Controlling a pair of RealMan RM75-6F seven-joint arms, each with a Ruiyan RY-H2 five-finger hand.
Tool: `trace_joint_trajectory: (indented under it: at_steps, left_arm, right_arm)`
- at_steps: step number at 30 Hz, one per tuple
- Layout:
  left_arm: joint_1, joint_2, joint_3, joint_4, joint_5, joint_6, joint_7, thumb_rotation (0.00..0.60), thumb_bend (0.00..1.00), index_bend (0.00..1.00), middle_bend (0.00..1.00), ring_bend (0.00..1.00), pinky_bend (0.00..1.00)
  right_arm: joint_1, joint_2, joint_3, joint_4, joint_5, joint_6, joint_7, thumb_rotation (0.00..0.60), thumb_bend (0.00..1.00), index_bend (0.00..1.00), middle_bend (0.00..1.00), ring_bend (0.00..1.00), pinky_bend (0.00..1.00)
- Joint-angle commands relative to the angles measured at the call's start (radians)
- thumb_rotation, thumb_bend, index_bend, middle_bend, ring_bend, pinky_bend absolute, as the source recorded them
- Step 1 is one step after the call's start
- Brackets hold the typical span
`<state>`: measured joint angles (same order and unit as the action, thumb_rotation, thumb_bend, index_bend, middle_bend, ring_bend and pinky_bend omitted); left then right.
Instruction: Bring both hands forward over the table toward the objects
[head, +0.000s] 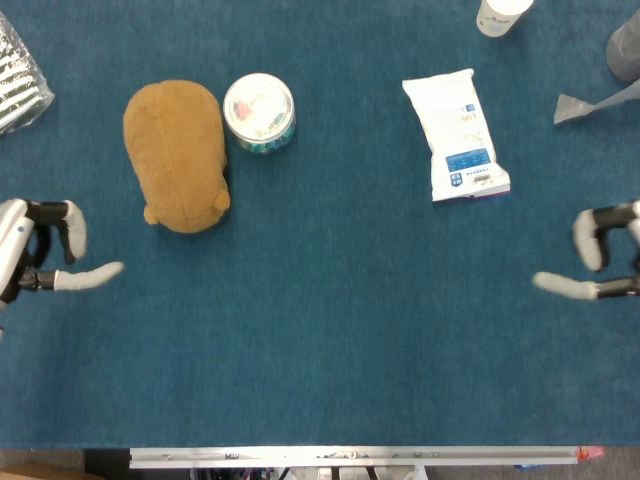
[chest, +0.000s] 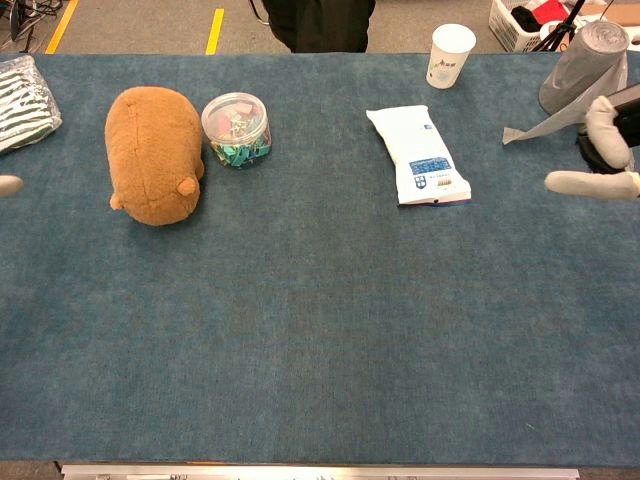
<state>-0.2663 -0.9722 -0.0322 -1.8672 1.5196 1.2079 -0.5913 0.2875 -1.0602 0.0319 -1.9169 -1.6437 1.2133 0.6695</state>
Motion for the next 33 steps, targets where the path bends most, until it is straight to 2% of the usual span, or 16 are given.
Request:
trace_joint_trajectory:
  at_steps: [1, 5, 10, 13, 19, 23, 26, 33]
  left_arm:
    - [-0.05, 0.045, 0.011, -0.053, 0.013, -0.09, -0.163, 0.282, 0.0, 0.82, 0.86, 0.7, 0.87]
    - [-0.077, 0.059, 0.018, -0.069, 0.031, -0.131, -0.242, 0.124, 0.0, 0.87, 0.92, 0.75, 0.91]
    - [-0.109, 0.069, 0.024, -0.11, 0.041, -0.179, -0.434, 0.008, 0.0, 0.95, 1.0, 0.83, 0.95]
    - [-0.135, 0.082, 0.035, -0.117, 0.07, -0.213, -0.564, 0.0, 0.0, 0.98, 1.0, 0.88, 0.98]
    - [-0.173, 0.091, 0.063, -0.1, 0.154, -0.229, -0.747, 0.0, 0.0, 1.0, 1.0, 0.96, 1.0]
    - [-0.195, 0.092, 0.09, -0.087, 0.216, -0.215, -0.838, 0.0, 0.0, 1.0, 1.0, 0.99, 1.0]
    - [-0.214, 0.093, 0.117, -0.069, 0.275, -0.187, -0.933, 0.0, 0.0, 1.0, 1.0, 1.0, 1.0]
    - [-0.245, 0.094, 0.17, -0.035, 0.385, -0.101, -1.022, 0.0, 0.0, 1.0, 1.0, 1.0, 1.0]
  right_arm:
    - [0.074, -0.014, 0.006, -0.021, -0.033, -0.075, 0.084, 0.46, 0.0, 0.93, 0.97, 0.81, 0.89]
    - [0.14, -0.025, 0.007, -0.034, -0.05, -0.14, 0.161, 0.441, 0.0, 0.97, 1.0, 0.86, 0.9]
    - [0.214, -0.049, 0.01, -0.05, -0.048, -0.214, 0.217, 0.328, 0.0, 1.0, 1.0, 0.98, 0.99]
    - [0.254, -0.068, 0.005, -0.057, -0.055, -0.252, 0.254, 0.248, 0.0, 1.0, 1.0, 1.0, 1.0]
    - [0.313, -0.111, -0.005, -0.04, -0.082, -0.281, 0.306, 0.128, 0.0, 1.0, 1.0, 1.0, 1.0]
    - [0.36, -0.103, -0.033, -0.02, -0.137, -0.293, 0.396, 0.098, 0.0, 1.0, 1.0, 1.0, 1.0]
    - [0.391, -0.102, -0.06, 0.018, -0.199, -0.256, 0.501, 0.073, 0.0, 1.0, 1.0, 1.0, 1.0]
    - [0.423, -0.116, -0.1, 0.084, -0.241, -0.175, 0.62, 0.067, 0.0, 1.0, 1.0, 1.0, 1.0]
